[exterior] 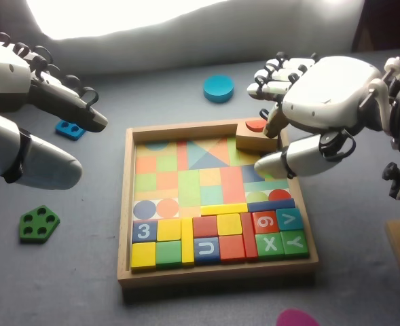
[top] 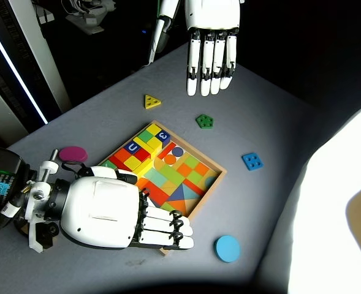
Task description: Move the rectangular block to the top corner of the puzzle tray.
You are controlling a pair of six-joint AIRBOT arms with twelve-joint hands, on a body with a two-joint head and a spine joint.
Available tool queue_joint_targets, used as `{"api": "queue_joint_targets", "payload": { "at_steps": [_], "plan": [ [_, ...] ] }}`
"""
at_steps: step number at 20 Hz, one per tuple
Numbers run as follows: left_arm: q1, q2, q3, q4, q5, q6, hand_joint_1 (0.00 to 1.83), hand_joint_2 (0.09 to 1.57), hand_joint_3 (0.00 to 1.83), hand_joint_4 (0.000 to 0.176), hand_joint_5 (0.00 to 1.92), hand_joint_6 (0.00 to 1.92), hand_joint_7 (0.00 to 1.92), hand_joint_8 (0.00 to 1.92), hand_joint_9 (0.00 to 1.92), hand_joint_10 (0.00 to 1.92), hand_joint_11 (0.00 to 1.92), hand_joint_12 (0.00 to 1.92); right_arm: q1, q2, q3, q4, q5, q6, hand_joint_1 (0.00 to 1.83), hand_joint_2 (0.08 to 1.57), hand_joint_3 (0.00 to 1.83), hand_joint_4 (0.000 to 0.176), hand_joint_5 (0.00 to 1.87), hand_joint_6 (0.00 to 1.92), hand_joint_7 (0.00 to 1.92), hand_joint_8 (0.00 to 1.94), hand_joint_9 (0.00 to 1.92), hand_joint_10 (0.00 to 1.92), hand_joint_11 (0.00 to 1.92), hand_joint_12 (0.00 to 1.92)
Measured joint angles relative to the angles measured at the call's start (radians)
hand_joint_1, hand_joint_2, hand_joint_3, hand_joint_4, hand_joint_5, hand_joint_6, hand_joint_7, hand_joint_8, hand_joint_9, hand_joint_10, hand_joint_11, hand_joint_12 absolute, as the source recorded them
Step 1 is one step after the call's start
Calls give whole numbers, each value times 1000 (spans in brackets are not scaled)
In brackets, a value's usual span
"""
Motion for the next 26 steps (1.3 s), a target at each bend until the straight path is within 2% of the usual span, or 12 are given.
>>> {"api": "queue_joint_targets", "payload": {
  "at_steps": [2, 7, 8, 10, 12, 14, 17, 21, 22, 26],
  "plan": [
    [0, 0, 0, 0, 0, 0, 22, 1239, 2, 36, 303, 4, 304, 2, 308, 1, 0, 858, 0, -7, 8, 0, 8, 0, 0, 1126, 3, 0, 784, 30, 107, 4, 0, 0, 0, 0],
    [0, 0, 0, 0, 0, 0, 65, 1228, 0, 41, 317, 6, 314, 4, 316, 4, 0, 898, 0, -19, 31, 0, 14, 0, 0, 1119, 0, 0, 788, 32, 95, 1, 0, 0, 0, 0],
    [0, 0, 0, 0, 0, 0, 25, 1234, 1, 45, 307, 2, 299, 1, 306, 1, 0, 878, 0, -20, 33, 0, 14, 0, 0, 1121, 1, 0, 789, 33, 96, 2, 0, 0, 0, 0],
    [0, 0, 0, 0, 0, 0, 29, 1236, 2, 44, 303, 2, 296, 1, 306, 1, 0, 882, -5, -21, 33, -1, 18, 0, 0, 1121, 0, 0, 797, 36, 109, 8, 0, 0, 0, 0],
    [0, 0, 0, 0, 0, 0, 63, 1234, 0, 36, 306, 3, 307, 5, 309, 2, 0, 881, -15, -21, 33, 0, 20, 1, 0, 1122, 1, 0, 793, 34, 119, 11, 0, 0, 0, 0],
    [-2, 0, 0, 0, 0, 0, 56, 1234, 0, 36, 280, 0, 301, 1, 305, 0, 0, 885, -18, -21, 33, 0, 22, 2, 0, 1119, 0, 0, 791, 34, 107, 5, 0, 0, 0, 0],
    [-2, 0, 0, 0, 0, 0, 45, 1228, 0, 46, 284, 1, 307, 2, 322, 5, 0, 902, -18, -21, 33, 0, 25, 5, 0, 1119, 0, 0, 800, 38, 126, 11, 0, 0, 0, 0],
    [-2, 0, 0, 0, 0, 0, 58, 1229, 0, 45, 302, 8, 306, 3, 311, 0, 0, 890, -18, -27, 50, 0, 28, 5, 0, 1123, 1, 0, 783, 31, 97, 2, 0, 0, 0, 0],
    [-2, 0, 0, 0, 0, 0, 42, 1238, 2, 37, 276, 2, 286, 1, 295, 0, 0, 846, -18, -33, 61, 0, 30, 5, 0, 1118, 0, 0, 786, 32, 104, 5, 0, 0, 0, 0],
    [-2, 0, 0, 0, 0, 0, 47, 1235, 0, 41, 284, 3, 298, 4, 304, 4, 0, 866, -10, -58, 96, 0, 35, 3, 0, 1113, 0, 0, 782, 31, 98, 0, 0, 0, 0, 0]
  ]
}}
